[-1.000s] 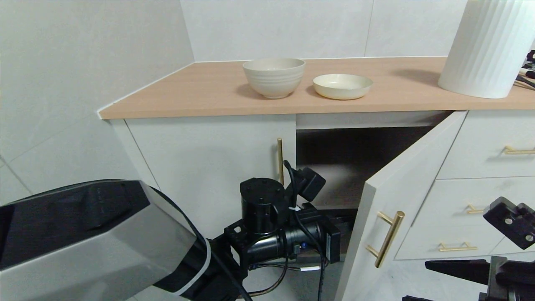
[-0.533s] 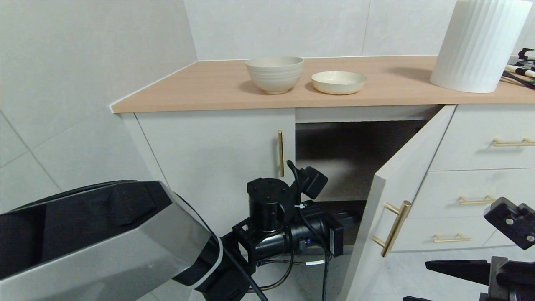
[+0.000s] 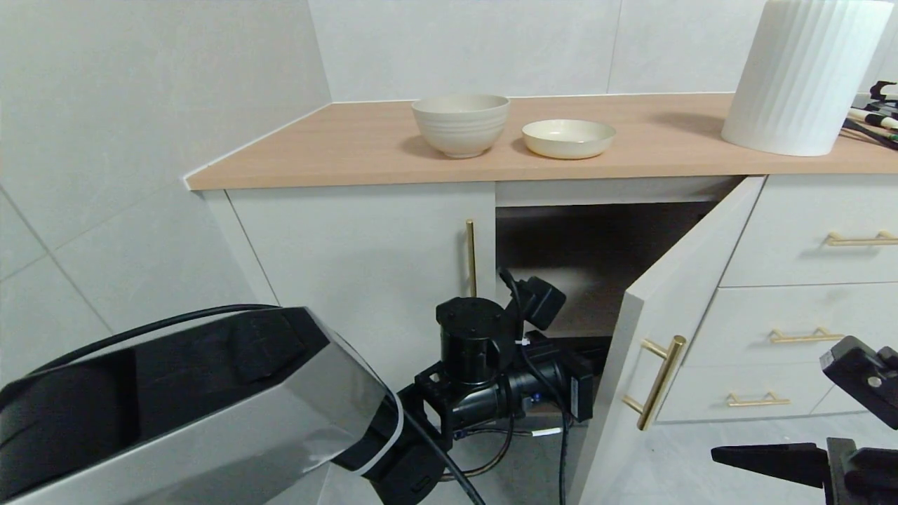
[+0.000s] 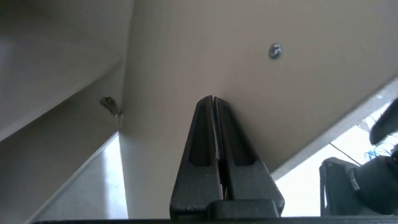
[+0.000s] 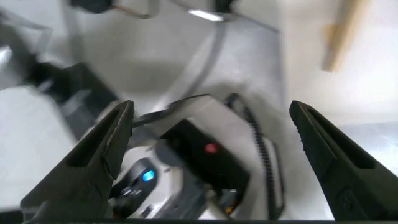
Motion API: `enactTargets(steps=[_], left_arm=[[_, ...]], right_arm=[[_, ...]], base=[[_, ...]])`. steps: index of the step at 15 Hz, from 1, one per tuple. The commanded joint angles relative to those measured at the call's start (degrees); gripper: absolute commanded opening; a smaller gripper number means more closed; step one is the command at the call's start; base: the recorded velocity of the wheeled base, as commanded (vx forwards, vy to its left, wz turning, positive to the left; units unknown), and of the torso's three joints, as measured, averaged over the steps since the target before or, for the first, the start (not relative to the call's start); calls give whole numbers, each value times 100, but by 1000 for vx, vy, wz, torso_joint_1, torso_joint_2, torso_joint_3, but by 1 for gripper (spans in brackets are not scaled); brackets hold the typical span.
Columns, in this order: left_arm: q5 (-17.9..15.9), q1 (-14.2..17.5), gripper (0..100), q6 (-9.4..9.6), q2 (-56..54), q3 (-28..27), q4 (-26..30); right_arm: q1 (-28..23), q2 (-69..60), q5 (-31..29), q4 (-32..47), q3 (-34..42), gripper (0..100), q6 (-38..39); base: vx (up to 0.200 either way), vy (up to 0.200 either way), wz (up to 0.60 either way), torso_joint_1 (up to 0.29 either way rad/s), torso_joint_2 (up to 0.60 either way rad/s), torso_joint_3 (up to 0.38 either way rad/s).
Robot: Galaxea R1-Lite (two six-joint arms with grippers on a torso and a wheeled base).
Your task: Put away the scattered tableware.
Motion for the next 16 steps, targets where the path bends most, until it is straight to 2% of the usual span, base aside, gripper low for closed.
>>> enactTargets(steps=[1, 5, 7, 8, 10, 12, 14, 16], left_arm=[[1, -49, 0, -2, 95, -79, -2], [1, -251, 0, -2, 227, -185, -11], [1, -629, 0, 7, 368, -387, -46], [-87, -972, 0, -2, 359, -510, -46], [-509, -1411, 0, -28, 130, -422, -63], [-465, -1332, 0, -46, 78, -361, -46], [-289, -1007, 0, -46, 60, -141, -55], [-246, -681, 0, -37, -177, 298, -55]], right_arm=[[12, -123, 136, -4, 28, 100, 4], [12, -194, 179, -13, 54, 100, 4], [12, -326, 531, -21, 107, 100, -5], [21, -501, 821, -21, 133, 100, -5], [12, -897, 1507, 14, 160, 100, -5], [-5, -994, 1621, 5, 168, 100, -14], [-23, -1011, 1612, -13, 142, 100, -14], [-128, -950, 1507, -21, 107, 100, -5]], base=[[0, 0, 0, 0, 0, 0], [0, 0, 0, 0, 0, 0], [0, 0, 0, 0, 0, 0], [0, 0, 0, 0, 0, 0], [0, 0, 0, 0, 0, 0], [0, 0, 0, 0, 0, 0], [0, 0, 0, 0, 0, 0], [0, 0, 0, 0, 0, 0]])
